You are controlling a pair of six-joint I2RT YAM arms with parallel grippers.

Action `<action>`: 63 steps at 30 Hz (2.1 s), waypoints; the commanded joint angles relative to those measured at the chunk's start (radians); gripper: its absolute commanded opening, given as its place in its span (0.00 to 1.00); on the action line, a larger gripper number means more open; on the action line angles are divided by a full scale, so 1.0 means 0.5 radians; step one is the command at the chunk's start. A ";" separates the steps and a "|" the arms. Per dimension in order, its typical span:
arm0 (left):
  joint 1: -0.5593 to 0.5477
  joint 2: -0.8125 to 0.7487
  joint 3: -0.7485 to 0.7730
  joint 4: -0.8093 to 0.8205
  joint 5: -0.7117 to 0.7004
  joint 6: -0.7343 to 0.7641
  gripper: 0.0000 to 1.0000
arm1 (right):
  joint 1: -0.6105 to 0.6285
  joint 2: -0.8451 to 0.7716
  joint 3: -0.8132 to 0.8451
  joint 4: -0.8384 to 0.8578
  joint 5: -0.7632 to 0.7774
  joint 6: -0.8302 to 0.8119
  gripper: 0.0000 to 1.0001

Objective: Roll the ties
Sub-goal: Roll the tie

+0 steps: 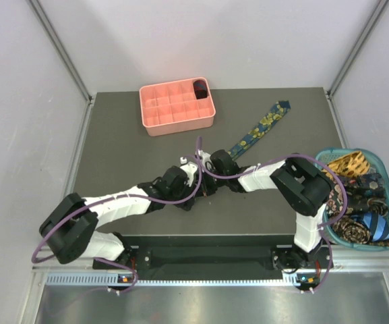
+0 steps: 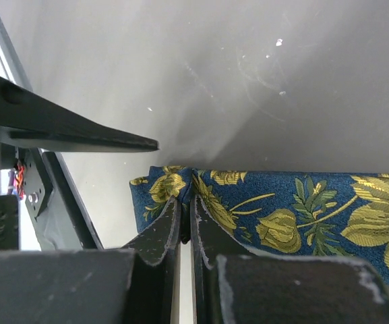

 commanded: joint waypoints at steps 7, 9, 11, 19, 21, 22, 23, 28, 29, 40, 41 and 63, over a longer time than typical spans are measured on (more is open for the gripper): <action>-0.032 0.276 0.193 0.037 0.024 0.059 0.51 | -0.055 0.018 0.048 -0.025 0.004 0.002 0.00; -0.041 0.325 0.211 0.021 0.039 0.065 0.40 | -0.064 0.009 0.042 -0.028 0.004 0.009 0.00; -0.056 0.343 0.227 0.000 0.036 0.068 0.35 | -0.070 0.000 0.036 -0.025 0.001 0.012 0.00; -0.108 0.368 0.276 -0.071 0.042 0.056 0.24 | -0.080 -0.022 0.012 -0.007 -0.002 0.027 0.15; -0.130 0.374 0.300 -0.101 0.051 0.059 0.24 | -0.086 -0.058 -0.004 0.003 0.004 0.033 0.17; -0.136 0.386 0.306 -0.114 0.051 0.059 0.24 | -0.095 -0.068 -0.004 -0.004 0.016 0.027 0.18; -0.145 0.392 0.313 -0.129 0.051 0.062 0.24 | -0.101 -0.083 0.008 -0.037 0.019 0.012 0.21; -0.155 0.442 0.356 -0.154 0.036 0.071 0.30 | -0.119 -0.053 0.045 -0.105 -0.002 -0.034 0.11; -0.155 0.448 0.362 -0.160 0.027 0.071 0.33 | -0.119 -0.040 0.042 -0.099 -0.005 -0.034 0.03; -0.155 0.537 0.494 -0.230 -0.041 0.169 0.59 | -0.129 0.003 0.021 -0.056 -0.054 -0.025 0.00; -0.155 0.555 0.518 -0.242 -0.044 0.169 0.54 | -0.129 0.000 0.021 -0.056 -0.058 -0.022 0.00; -0.194 0.626 0.451 -0.230 0.045 0.056 0.22 | -0.331 -0.273 -0.028 -0.132 0.028 -0.007 0.36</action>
